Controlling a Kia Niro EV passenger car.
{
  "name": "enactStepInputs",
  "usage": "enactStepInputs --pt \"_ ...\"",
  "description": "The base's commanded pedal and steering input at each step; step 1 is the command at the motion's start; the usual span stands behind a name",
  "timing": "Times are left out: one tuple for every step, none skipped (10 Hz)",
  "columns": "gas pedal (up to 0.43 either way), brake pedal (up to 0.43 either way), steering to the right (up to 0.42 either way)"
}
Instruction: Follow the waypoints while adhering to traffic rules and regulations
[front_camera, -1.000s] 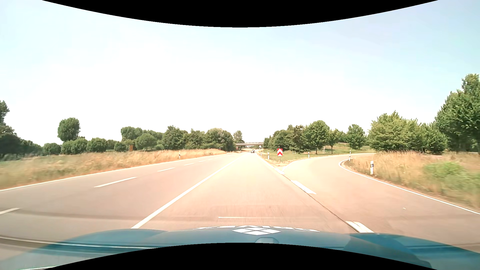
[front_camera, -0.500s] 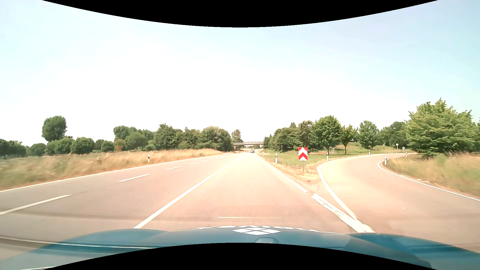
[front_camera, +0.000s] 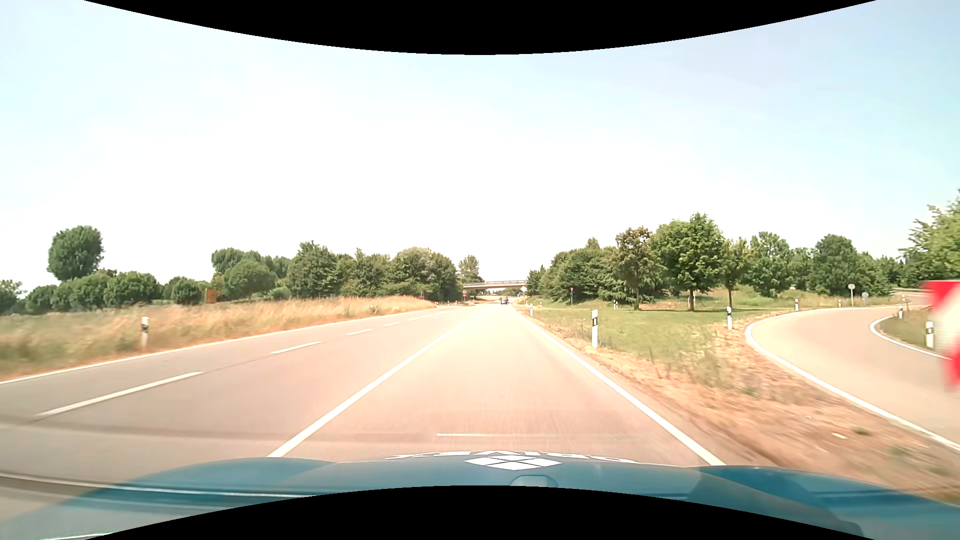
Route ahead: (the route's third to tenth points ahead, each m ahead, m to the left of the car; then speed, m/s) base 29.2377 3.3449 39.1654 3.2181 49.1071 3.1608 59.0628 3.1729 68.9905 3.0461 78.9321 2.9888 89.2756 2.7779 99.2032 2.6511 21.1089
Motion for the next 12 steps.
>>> enactStepInputs --pt "0.15 0.0 0.0" --pt "0.15 0.0 0.0" --pt "0.15 0.0 0.0" --pt "0.15 0.0 0.0" --pt "0.157 0.0 -0.001" --pt "0.157 0.0 -0.001" --pt "0.157 0.0 -0.001" --pt "0.157 0.0 -0.001" --pt "0.157 0.0 -0.001" --pt "0.157 0.0 -0.001" --pt "0.157 0.0 -0.001" --pt "0.157 0.0 -0.001"
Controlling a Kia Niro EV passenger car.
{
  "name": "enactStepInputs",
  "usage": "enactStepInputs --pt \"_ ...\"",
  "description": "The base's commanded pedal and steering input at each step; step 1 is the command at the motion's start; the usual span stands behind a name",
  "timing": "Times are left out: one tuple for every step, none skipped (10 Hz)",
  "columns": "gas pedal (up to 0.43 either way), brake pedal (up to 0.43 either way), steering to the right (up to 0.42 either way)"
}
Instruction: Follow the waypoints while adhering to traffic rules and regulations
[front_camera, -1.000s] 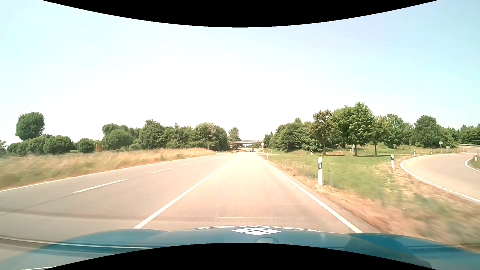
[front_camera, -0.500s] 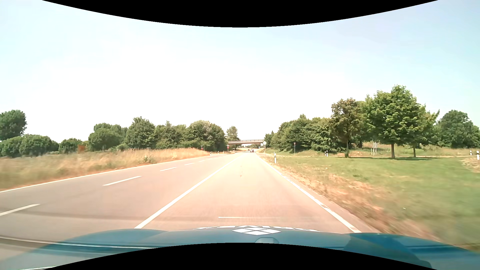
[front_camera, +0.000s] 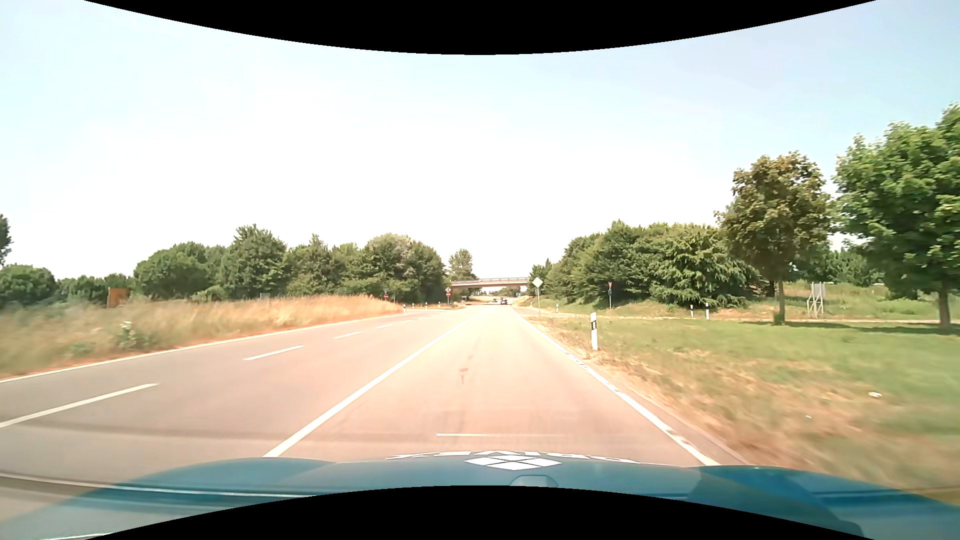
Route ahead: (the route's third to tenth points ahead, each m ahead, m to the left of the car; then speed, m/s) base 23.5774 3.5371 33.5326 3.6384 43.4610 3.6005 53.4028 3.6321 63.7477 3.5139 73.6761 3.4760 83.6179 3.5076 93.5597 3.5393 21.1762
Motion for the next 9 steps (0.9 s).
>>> enactStepInputs --pt "0.157 0.0 -0.001" --pt "0.157 0.0 -0.001" --pt "0.157 0.0 -0.001" --pt "0.157 0.0 0.0" --pt "0.157 0.0 0.0" --pt "0.157 0.0 0.0" --pt "0.157 0.0 -0.001" --pt "0.157 0.0 -0.001" --pt "0.157 0.0 -0.001"
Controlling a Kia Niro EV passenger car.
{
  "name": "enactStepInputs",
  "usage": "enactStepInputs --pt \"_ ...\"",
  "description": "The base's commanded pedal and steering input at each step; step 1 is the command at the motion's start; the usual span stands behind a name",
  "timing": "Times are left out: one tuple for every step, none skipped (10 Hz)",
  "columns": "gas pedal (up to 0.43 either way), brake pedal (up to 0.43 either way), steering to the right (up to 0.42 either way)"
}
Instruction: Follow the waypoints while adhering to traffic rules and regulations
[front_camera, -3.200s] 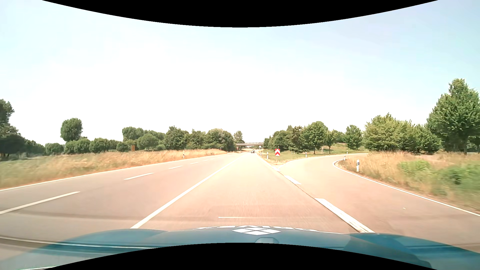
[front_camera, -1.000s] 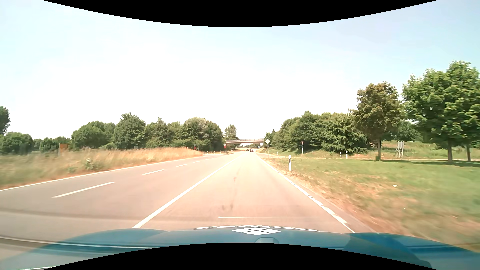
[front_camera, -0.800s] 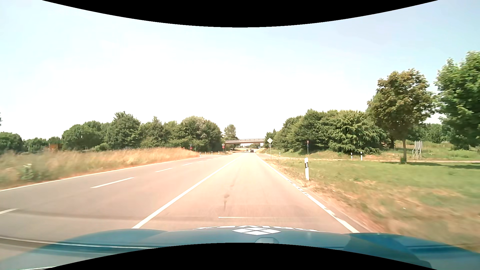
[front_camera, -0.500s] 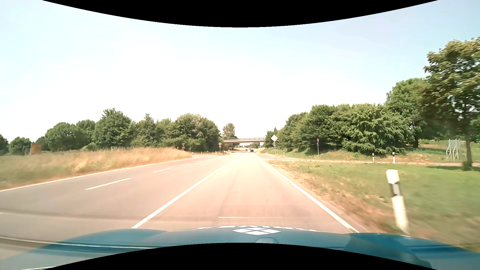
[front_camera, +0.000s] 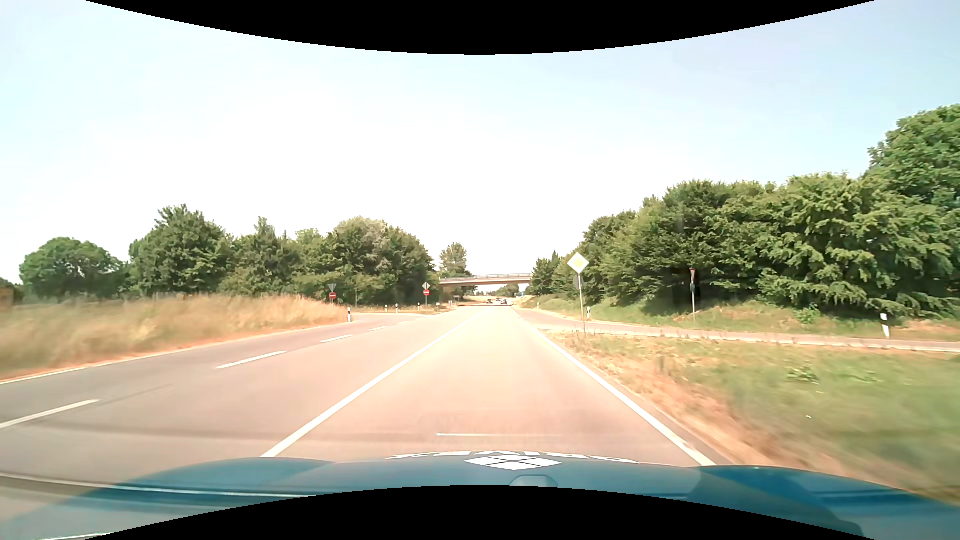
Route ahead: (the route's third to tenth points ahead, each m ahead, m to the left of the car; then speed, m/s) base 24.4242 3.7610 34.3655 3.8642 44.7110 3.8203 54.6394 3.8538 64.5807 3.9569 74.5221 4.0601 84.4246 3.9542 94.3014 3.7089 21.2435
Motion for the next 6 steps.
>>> enactStepInputs --pt "0.157 0.0 -0.001" --pt "0.157 0.0 -0.001" --pt "0.157 0.0 -0.001" --pt "0.15 0.0 -0.001" --pt "0.15 0.0 -0.001" --pt "0.15 0.0 -0.001"
